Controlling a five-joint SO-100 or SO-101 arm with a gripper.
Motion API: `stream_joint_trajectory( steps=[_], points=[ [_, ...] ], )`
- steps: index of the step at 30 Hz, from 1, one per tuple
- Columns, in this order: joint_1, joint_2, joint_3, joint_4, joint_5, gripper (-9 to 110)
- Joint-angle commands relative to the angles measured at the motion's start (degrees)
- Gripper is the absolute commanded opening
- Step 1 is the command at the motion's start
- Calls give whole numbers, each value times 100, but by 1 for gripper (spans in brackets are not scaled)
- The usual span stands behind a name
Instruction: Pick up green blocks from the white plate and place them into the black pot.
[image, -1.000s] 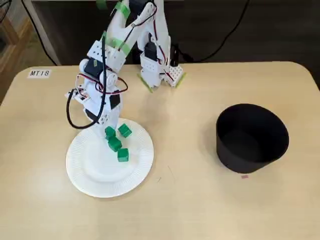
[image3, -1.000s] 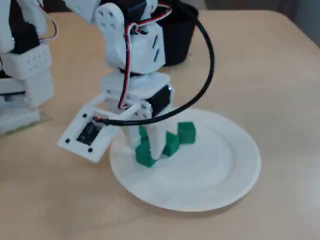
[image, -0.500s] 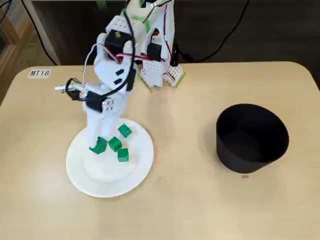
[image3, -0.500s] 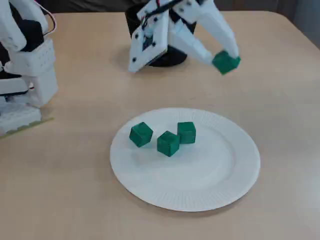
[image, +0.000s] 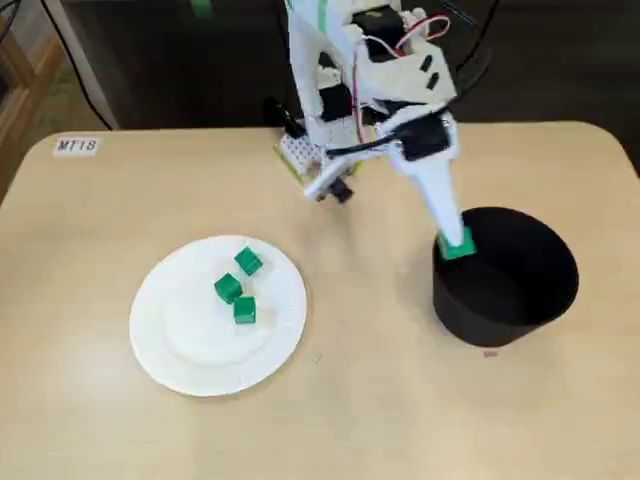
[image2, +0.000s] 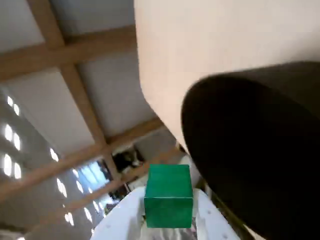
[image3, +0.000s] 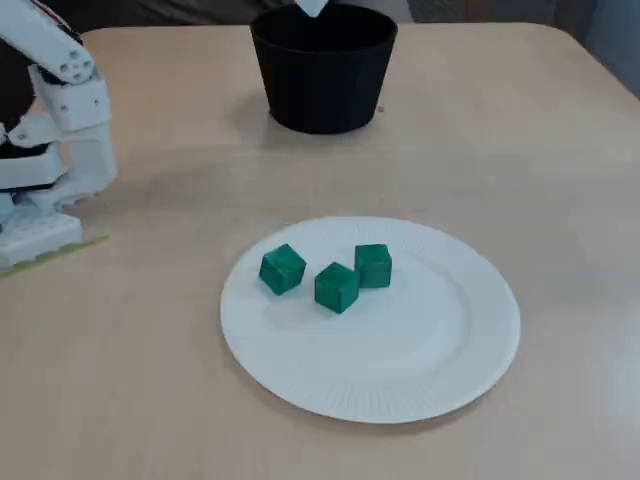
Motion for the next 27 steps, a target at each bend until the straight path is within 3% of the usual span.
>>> stream_joint_trajectory(
  steps=[1, 10, 14, 18, 22, 25, 27],
  points=[
    [-404, 35, 360, -606, -264, -2],
    [-308, -448, 562, -1327, -668, -2],
    [-237, -325, 527, -940, -967, 21],
    [-114, -264, 308, -316, -1195, 28],
    [-26, -255, 105, 9, -1362, 22],
    [105, -132, 44, 79, -1090, -2],
    [281, -26, -123, 475, -1125, -2]
  ],
)
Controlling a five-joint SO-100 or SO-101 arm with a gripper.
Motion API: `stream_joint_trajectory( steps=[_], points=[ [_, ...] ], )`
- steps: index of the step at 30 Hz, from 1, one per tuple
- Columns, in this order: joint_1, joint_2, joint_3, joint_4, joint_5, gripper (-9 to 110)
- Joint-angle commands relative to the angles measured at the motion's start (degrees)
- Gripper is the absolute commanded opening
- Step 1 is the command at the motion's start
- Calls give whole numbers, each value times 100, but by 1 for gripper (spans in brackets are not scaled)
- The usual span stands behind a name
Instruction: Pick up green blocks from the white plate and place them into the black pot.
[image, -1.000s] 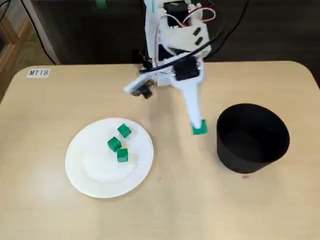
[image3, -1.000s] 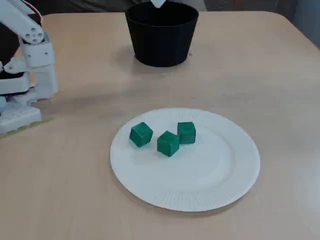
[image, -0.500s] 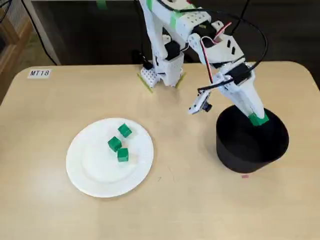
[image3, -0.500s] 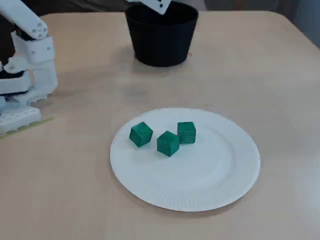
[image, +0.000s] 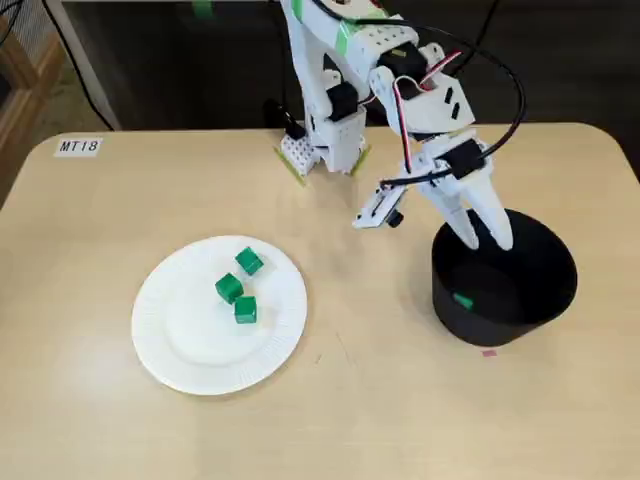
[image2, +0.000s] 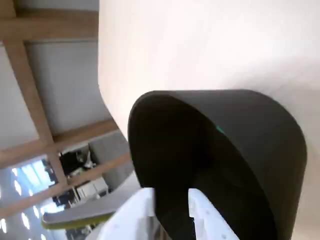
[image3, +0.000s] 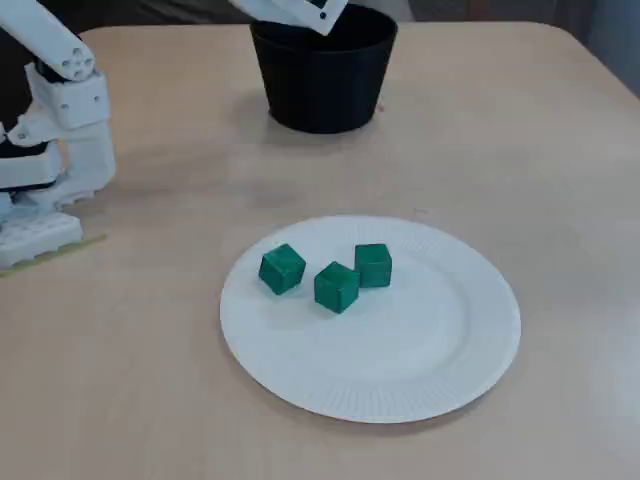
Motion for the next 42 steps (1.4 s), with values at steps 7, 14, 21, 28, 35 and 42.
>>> stream_joint_trajectory(
  steps=[7, 14, 21, 28, 35, 42],
  points=[
    [2127, -264, -1942, 3094, -773, -2],
    [3806, -1310, -2452, 4324, -1784, -2],
    [4447, -2637, -3507, 4860, -2479, -2],
    [4825, -3735, -4518, 5168, -2944, -2],
    [5133, -4166, -4685, 5203, -3120, 14],
    [5326, -4395, -4685, 5221, -3261, 31]
  ],
)
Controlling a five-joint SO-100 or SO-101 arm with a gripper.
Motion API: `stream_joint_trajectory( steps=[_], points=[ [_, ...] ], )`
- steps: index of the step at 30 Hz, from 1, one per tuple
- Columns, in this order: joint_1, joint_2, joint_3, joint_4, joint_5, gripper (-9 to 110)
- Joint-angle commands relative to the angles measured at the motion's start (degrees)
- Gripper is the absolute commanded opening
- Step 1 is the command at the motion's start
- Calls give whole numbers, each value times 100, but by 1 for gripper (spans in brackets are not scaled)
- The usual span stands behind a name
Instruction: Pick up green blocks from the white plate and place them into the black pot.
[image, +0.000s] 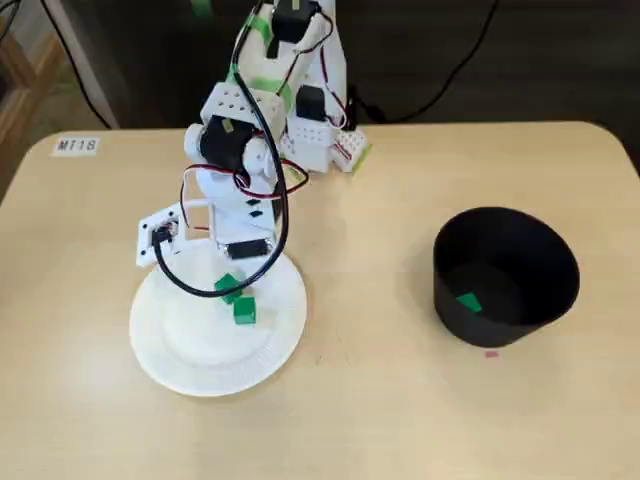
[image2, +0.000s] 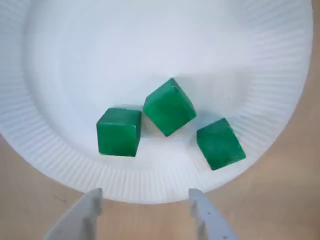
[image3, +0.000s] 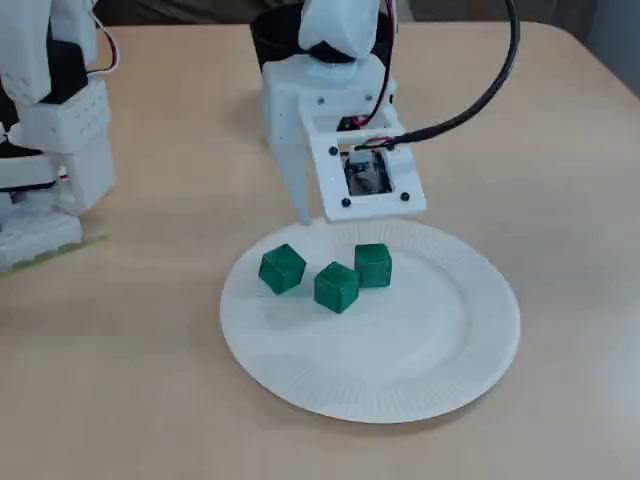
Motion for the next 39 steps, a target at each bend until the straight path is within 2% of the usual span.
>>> stream_joint_trajectory(
  steps=[1, 8, 25, 33, 35, 39],
  points=[
    [9, -18, -246, -53, -79, 31],
    [-211, -202, -325, -554, -343, 23],
    [18, -747, -396, -826, -193, 26],
    [-26, -958, -396, -1195, -53, 21],
    [-35, -1020, -396, -1292, 35, 16],
    [-35, -1116, -396, -1494, 431, -2]
  ],
)
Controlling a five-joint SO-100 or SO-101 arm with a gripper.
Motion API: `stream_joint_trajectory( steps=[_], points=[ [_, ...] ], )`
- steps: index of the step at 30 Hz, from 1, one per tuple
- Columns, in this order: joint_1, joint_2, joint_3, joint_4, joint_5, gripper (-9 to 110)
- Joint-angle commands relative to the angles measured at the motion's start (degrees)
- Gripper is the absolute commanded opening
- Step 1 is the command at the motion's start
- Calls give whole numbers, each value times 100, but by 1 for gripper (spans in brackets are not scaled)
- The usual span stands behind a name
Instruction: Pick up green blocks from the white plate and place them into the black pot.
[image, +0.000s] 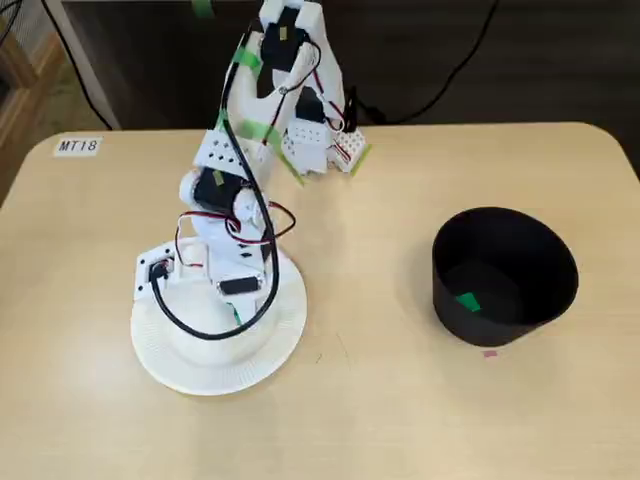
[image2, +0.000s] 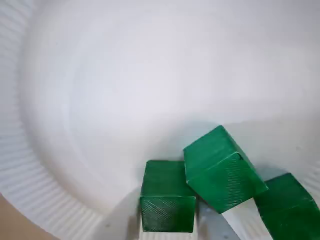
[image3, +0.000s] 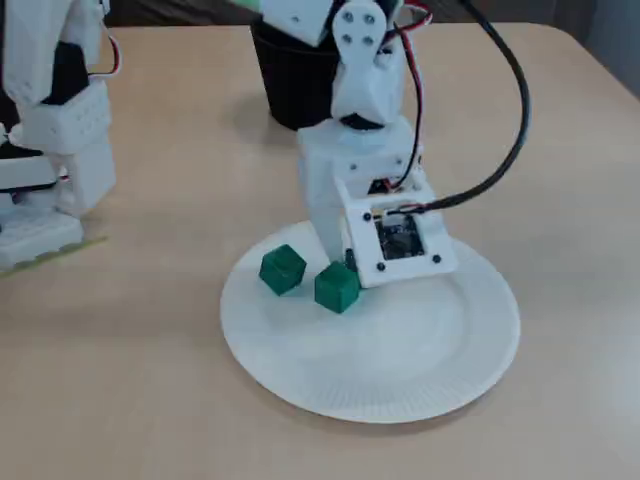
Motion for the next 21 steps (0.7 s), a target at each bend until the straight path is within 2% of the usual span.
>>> stream_joint_trajectory(
  steps=[1, 11, 21],
  points=[
    [-35, 9, -246, -97, 220, -2],
    [-44, 527, -431, -44, 492, -2],
    [-589, 2742, -369, 149, 1872, -2]
  ],
)
